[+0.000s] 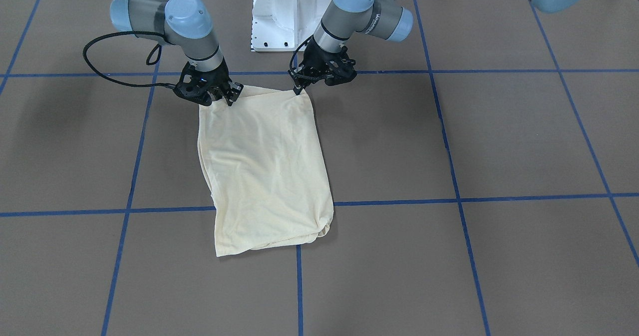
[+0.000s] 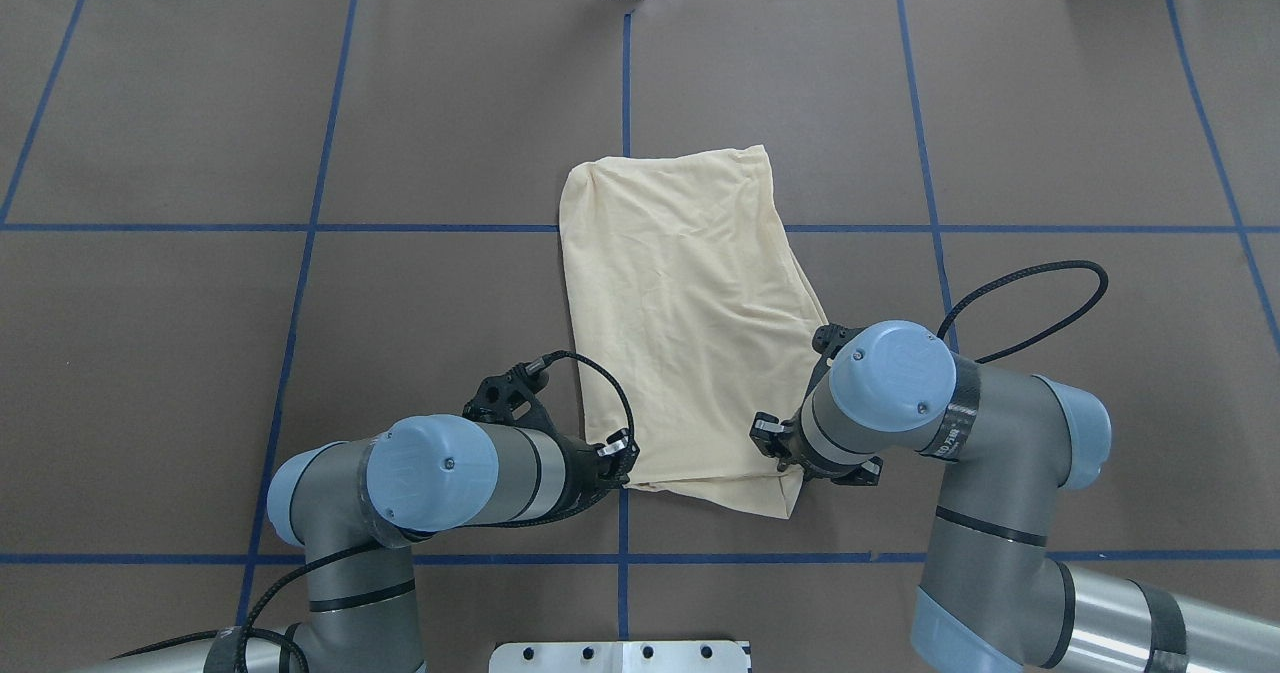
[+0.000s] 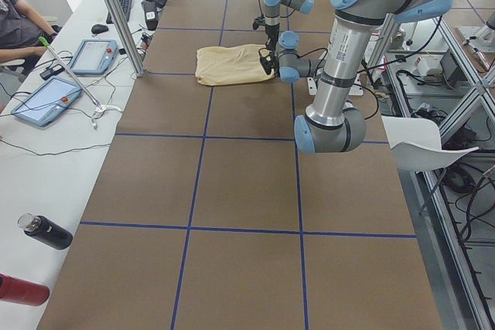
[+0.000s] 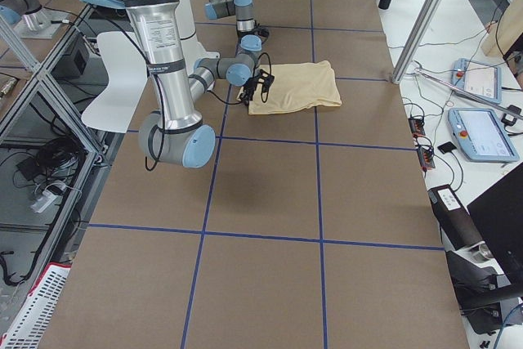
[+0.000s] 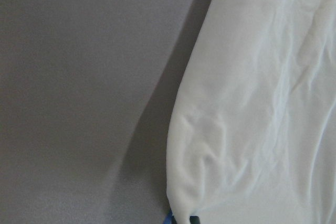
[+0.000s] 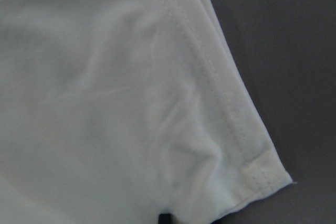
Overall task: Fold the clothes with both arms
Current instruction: 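Grasp the shirt's near edge with both grippers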
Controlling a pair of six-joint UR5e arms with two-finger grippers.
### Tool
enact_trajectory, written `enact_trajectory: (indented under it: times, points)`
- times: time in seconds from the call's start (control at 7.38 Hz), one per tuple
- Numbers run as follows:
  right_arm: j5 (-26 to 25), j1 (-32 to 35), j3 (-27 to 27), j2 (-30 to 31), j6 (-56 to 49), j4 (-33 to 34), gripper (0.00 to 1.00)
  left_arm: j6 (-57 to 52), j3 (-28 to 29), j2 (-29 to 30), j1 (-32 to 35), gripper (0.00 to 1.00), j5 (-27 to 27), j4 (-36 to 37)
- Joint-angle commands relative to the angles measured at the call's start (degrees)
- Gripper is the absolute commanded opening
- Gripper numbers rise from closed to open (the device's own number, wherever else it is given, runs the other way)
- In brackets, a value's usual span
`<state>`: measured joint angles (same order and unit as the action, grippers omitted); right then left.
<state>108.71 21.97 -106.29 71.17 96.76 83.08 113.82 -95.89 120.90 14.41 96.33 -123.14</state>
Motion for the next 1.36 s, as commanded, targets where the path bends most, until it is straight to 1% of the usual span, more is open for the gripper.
enact_trajectory:
  times: [0.0, 0.41, 0.68, 0.81, 0.95, 1.22]
  points:
    - [0.0, 0.0, -0.2, -0.2, 0.0, 0.0, 0.0, 0.0, 0.0, 0.0, 0.0, 0.0, 0.0, 0.0]
    - [0.7, 0.9, -0.8, -1.6, -0.1, 0.9, 0.0, -0.1, -0.1, -0.1, 0.0, 0.0, 0.0, 0.0]
    - [0.9, 1.0, -4.3, -1.6, -0.1, 5.5, 0.0, -0.3, -1.1, -0.7, 0.0, 0.0, 0.1, 0.1]
    - [0.9, 1.1, -5.1, -1.5, -0.1, 6.2, 0.0, -0.3, -1.6, -0.5, -0.3, 0.0, 0.1, 0.1]
    - [1.1, 1.1, -5.9, -1.1, -0.1, 6.2, 0.0, -0.3, -3.1, -0.7, -2.1, 0.0, 0.1, 1.0]
    - [3.9, -0.2, -7.7, -0.3, -0.2, 6.2, 0.0, -1.6, -7.6, -1.9, -5.3, 0.0, 0.1, 4.0]
